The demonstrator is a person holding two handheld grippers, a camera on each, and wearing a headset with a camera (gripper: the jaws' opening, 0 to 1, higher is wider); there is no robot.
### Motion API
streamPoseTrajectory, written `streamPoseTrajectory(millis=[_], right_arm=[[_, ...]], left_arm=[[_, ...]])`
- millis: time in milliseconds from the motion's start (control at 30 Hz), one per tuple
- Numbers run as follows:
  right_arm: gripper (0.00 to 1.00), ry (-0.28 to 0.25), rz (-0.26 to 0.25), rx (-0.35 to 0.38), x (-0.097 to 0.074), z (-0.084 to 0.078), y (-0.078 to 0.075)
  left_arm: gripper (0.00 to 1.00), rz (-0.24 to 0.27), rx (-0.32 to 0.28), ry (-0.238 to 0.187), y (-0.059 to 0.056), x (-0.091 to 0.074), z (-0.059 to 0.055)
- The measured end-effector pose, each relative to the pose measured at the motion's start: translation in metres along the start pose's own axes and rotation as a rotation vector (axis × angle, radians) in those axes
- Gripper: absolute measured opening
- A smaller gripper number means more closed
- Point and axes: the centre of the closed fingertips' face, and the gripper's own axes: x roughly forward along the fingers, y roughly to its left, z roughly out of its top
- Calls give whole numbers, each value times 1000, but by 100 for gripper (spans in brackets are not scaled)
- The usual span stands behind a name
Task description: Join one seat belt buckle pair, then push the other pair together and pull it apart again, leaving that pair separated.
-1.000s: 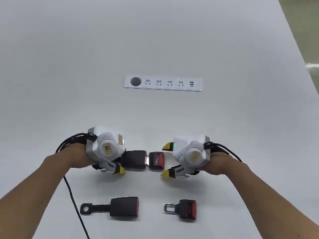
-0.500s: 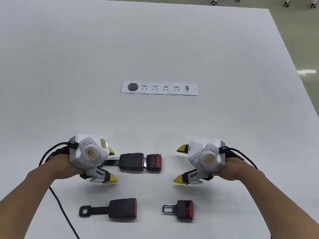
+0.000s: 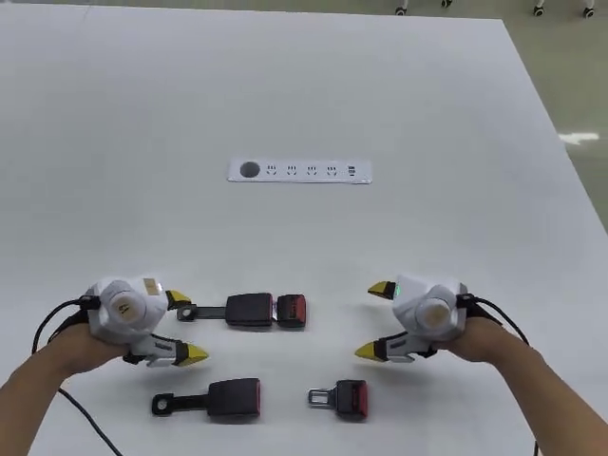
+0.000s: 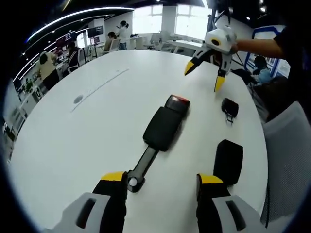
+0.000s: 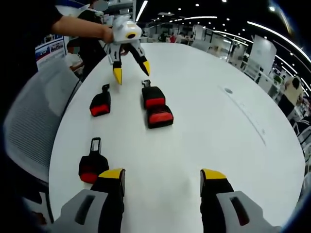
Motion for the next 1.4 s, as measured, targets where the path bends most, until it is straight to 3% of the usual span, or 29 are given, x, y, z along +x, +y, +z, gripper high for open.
streamPoseTrajectory(millis=[100, 433, 533, 600, 733, 900, 967, 1167, 1400], right_arm=[[63, -11, -24, 30, -8, -6, 2], [79, -82, -88, 142, -36, -13, 30], [84, -106, -106, 156, -39, -12, 38], [87, -116, -116, 153, -40, -11, 44], [91, -152, -134, 179, -43, -5, 53], [99, -199, -151, 199, -41, 1, 64], [99, -213, -157, 207, -40, 0, 66], [99, -249, -178, 233, -36, 5, 71], [99, -293, -188, 237, -32, 7, 75]], left_arm=[[63, 27, -42, -52, -1, -5, -1], [72, 81, -144, -211, -23, -25, -8], [77, 87, -148, -237, -37, -28, -6], [79, 95, -154, -251, -40, -32, -9], [85, 108, -139, -238, -51, -33, -14], [94, 136, -134, -281, -58, -37, -17], [100, 145, -126, -279, -59, -36, -21], [100, 148, -169, -334, -57, -42, -20], [100, 170, -174, -387, -54, -44, -25]])
